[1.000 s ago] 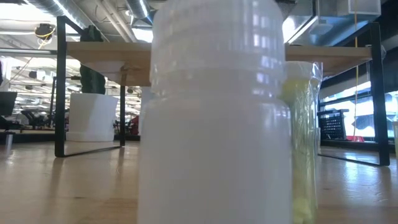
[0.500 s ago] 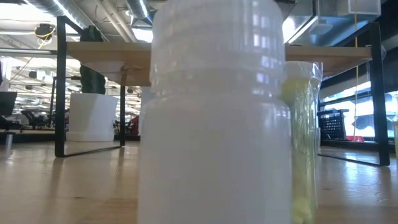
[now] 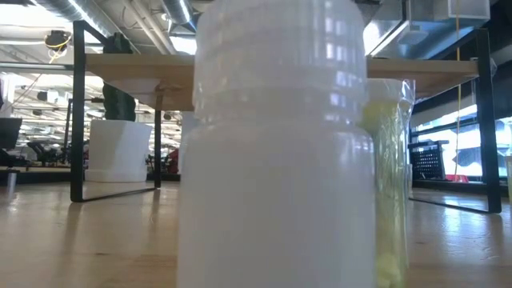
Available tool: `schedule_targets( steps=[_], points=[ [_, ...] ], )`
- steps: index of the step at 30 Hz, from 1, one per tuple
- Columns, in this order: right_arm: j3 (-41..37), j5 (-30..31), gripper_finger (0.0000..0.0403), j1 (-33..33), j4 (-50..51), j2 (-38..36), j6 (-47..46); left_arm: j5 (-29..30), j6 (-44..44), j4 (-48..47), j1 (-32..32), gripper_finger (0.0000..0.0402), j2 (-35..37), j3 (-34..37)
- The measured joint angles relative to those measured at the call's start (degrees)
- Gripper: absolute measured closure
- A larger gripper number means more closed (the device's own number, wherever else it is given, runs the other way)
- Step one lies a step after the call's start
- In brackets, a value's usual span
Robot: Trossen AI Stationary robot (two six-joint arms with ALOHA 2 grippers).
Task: Pick and place medicine bottles onto shelf by color
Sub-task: Put the top white pill bottle on the shelf
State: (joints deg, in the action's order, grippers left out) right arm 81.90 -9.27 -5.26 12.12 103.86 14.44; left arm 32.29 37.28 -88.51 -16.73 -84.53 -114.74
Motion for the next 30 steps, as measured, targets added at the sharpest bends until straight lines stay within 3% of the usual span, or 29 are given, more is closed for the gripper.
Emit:
schedule_targets(
  steps=[22,30],
  points=[
    [0.1,-1.4,0.0241,0.0,-1.8,1.8,0.8,-0.3,-0.5,0.1,0.0,0.0179,0.0,0.0],
    [0.0,-0.9,0.0214,0.0,-1.9,1.9,0.9,-0.2,-0.5,0.3,0.0,0.0179,0.0,0.0]
  ],
)
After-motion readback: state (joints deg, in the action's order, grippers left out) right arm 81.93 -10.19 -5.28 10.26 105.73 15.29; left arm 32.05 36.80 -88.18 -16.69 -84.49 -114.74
